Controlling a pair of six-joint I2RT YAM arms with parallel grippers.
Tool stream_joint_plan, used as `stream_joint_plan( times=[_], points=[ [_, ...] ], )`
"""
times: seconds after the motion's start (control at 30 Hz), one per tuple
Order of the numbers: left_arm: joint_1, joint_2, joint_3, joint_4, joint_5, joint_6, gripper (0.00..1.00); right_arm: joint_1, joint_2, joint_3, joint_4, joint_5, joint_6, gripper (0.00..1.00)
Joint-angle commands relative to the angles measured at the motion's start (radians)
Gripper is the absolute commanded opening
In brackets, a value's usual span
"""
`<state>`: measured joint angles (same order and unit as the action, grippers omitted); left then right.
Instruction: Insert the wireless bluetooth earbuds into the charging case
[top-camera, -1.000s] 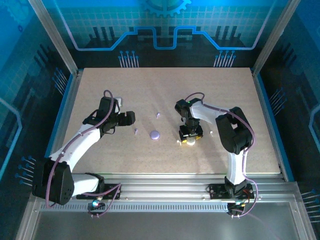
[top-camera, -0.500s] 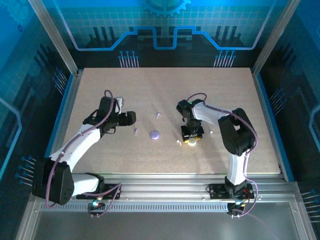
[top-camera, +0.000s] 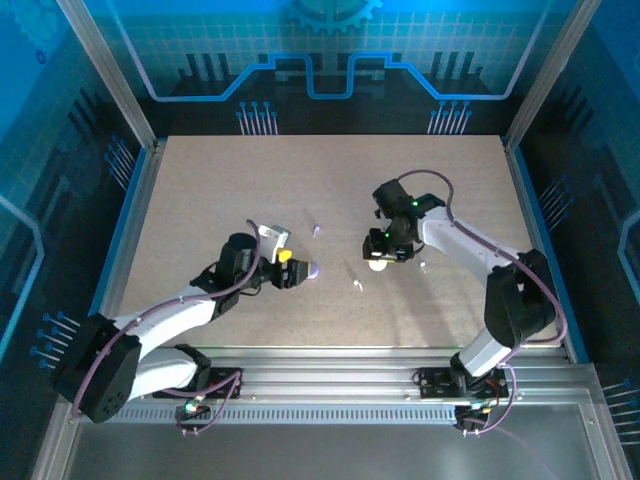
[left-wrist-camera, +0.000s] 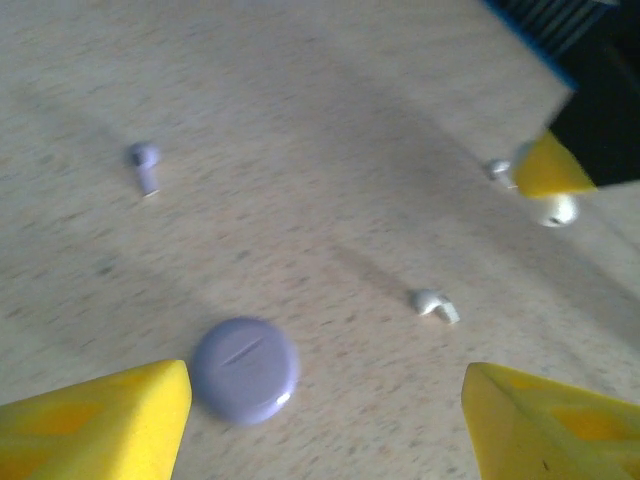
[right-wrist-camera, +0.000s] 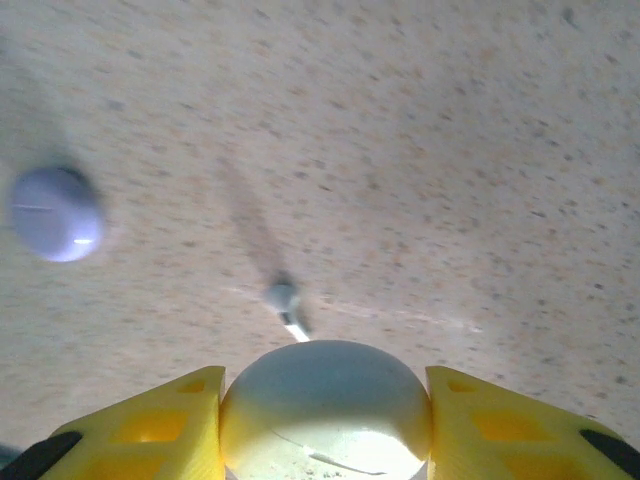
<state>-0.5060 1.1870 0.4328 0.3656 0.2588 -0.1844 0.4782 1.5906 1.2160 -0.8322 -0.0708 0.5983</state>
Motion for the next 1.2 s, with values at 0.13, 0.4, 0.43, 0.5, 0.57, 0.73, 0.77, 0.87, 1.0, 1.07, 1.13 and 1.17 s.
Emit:
stream_joint_plan(
  times=[0.13,0.4,0.43,0.5,0.57,0.73,0.77,0.87,1.0,1.07,1.13,1.17],
  points=[
    [-0.136,0.125,-0.066,0.479,0.102,0.049,0.72,0.033,-0.141,-0.043,0.199,-0.116,0.145,0.43],
    [-0.195,0.293,-0.053,0.779,0.118,0.006,0.62,0.084,-0.26,-0.125,0.335,-0.129,0.211,0.43],
    [-0.2,0.303,-0.051,0.8,0.109,0.002,0.62,0.089,-0.267,-0.132,0.341,-0.127,0.212,0.43],
    [-0.203,0.318,-0.043,0.827,0.099,-0.018,0.63,0.104,-0.284,-0.151,0.36,-0.123,0.225,0.43],
    [-0.206,0.325,-0.033,0.835,0.1,-0.032,0.64,0.121,-0.298,-0.166,0.373,-0.112,0.233,0.43],
    [-0.209,0.337,-0.021,0.863,0.09,-0.075,0.63,0.151,-0.325,-0.179,0.368,-0.055,0.233,0.43],
    [-0.209,0.344,-0.02,0.881,0.085,-0.09,0.62,0.157,-0.332,-0.184,0.373,-0.045,0.236,0.43],
    [-0.211,0.359,-0.015,0.909,0.064,-0.122,0.6,0.172,-0.35,-0.196,0.389,-0.03,0.245,0.43],
    [-0.214,0.367,-0.011,0.934,0.056,-0.145,0.6,0.188,-0.364,-0.199,0.392,-0.012,0.247,0.43],
    [-0.215,0.364,-0.009,0.939,0.051,-0.148,0.6,0.194,-0.363,-0.197,0.394,-0.011,0.246,0.43],
    [-0.218,0.362,-0.006,0.941,0.055,-0.149,0.61,0.202,-0.362,-0.197,0.393,-0.001,0.247,0.43],
    [-0.218,0.36,-0.007,0.944,0.055,-0.15,0.61,0.207,-0.362,-0.199,0.394,0.004,0.248,0.43]
  ],
)
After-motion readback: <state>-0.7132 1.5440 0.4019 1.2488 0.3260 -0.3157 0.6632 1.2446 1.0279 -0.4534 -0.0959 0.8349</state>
